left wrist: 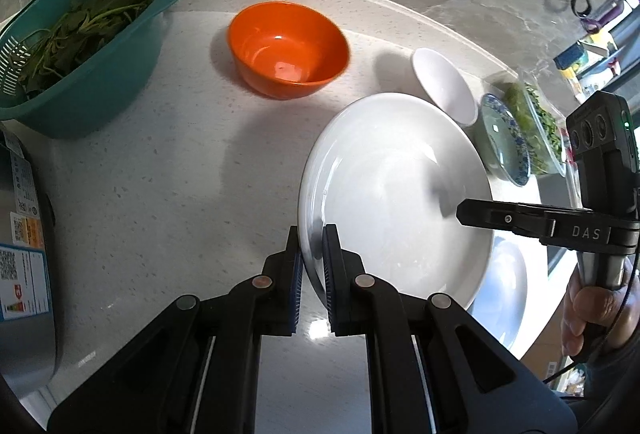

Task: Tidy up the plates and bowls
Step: 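Lift the shallow plate with both grippers and carry it over the plate stack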

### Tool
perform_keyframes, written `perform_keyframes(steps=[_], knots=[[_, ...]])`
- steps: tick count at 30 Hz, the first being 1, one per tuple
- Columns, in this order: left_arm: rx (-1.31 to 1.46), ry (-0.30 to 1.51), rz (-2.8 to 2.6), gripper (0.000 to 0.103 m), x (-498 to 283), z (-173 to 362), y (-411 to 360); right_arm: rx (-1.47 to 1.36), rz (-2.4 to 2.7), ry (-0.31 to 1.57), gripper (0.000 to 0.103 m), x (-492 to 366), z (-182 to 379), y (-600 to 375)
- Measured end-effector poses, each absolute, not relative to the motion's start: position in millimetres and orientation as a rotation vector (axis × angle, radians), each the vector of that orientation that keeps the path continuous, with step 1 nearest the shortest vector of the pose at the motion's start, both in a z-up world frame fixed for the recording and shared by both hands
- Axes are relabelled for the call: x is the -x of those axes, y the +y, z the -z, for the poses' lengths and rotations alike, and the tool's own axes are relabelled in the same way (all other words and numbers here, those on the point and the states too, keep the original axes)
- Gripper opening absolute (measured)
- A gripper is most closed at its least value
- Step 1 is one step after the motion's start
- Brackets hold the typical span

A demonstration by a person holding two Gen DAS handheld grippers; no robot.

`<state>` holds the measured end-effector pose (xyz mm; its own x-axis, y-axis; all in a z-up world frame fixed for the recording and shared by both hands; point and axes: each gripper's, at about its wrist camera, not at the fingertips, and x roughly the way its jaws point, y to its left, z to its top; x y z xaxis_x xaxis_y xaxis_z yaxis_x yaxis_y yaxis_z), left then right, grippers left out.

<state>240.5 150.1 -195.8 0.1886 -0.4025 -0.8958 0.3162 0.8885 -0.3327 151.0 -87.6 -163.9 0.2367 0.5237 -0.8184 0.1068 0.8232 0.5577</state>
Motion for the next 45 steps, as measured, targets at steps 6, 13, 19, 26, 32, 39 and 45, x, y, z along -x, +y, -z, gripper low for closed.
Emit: perform_keyframes(steps=[6,13,19,26,32,39,45], knots=[[0.069,1.281,0.541,0.008,-221.3,184.0,132.4,-0.592,-0.290,1.302,0.020,-129.5,154.5,-107.4],[0.062,1.279,0.580,0.008,-196.5,172.4,99.6,-0.619,-0.262,1.275,0.020,-104.5,144.1,-136.4],[0.036,1.274,0.610,0.008,-173.0,164.9,69.0,-0.636,-0.244,1.255,0.020,-79.3,138.2,-160.0],[0.011,1.292,0.650,0.008,-141.6,166.2,32.5,-0.661,-0.216,1.249,0.020,-46.7,139.5,-188.0],[-0.020,1.314,0.675,0.008,-118.0,173.7,-1.7,-0.697,-0.193,1.250,0.020,-17.7,146.9,-211.3],[-0.049,1.331,0.690,0.009,-93.1,182.4,-31.2,-0.723,-0.176,1.250,0.020,6.5,153.7,-233.8],[-0.064,1.350,0.682,0.009,-79.5,195.8,-38.2,-0.733,-0.185,1.279,0.020,22.2,168.0,-243.4]])
